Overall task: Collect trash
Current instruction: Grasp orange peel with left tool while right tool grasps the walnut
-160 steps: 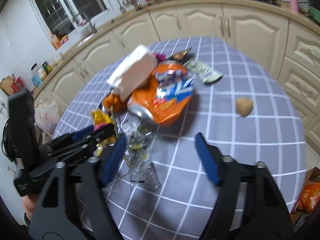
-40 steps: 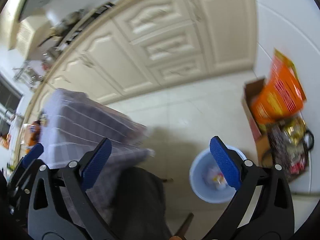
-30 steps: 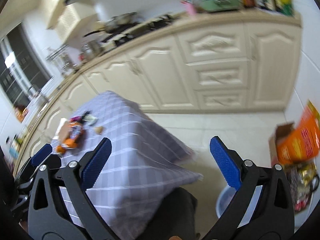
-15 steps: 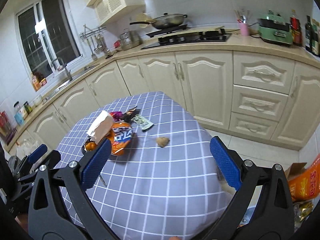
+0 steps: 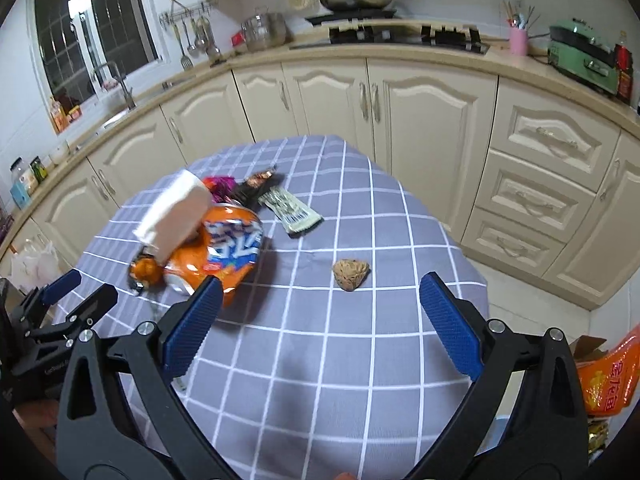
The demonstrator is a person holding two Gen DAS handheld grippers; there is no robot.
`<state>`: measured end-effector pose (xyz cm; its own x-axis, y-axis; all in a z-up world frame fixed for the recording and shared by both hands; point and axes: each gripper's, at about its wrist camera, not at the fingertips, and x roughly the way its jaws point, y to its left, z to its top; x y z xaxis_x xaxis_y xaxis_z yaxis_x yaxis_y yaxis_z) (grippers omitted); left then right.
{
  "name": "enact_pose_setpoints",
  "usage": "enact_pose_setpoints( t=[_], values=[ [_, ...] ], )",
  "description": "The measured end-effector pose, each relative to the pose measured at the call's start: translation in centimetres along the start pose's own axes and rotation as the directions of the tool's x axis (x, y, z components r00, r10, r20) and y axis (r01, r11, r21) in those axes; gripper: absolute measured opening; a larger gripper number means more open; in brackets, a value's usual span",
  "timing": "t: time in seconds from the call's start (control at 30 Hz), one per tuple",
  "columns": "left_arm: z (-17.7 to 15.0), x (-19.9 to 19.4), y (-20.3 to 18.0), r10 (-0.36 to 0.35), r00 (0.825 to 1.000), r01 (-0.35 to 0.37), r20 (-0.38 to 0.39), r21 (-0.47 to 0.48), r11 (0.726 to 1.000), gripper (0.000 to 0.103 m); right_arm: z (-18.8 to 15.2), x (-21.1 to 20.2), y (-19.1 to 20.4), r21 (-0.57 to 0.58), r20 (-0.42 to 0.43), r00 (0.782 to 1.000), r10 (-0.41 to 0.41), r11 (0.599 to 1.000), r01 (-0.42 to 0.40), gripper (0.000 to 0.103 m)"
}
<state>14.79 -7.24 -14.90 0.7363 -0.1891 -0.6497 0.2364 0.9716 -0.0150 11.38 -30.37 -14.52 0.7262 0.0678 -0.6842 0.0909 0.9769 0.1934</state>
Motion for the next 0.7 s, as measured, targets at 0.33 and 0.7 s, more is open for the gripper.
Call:
enact_pose_setpoints(
  t=[0.33,0.7],
  values=[
    [0.9,4.9,-0.3,-0.023,0.995,0.026,-0.1,0.028,0.999,0.061,0.3,5.6,-1.2,-0.015,-0.095,0.995,-0.01,1.0,0.009,0.057],
    [-0.3,3.0,-0.1,-0.079,0.994,0.081,-0.074,0.02,0.997,0.028,-0.8,4.1,0.2,-0.087,-0.081,0.996,-0.022,0.996,0.015,0.027]
  ],
)
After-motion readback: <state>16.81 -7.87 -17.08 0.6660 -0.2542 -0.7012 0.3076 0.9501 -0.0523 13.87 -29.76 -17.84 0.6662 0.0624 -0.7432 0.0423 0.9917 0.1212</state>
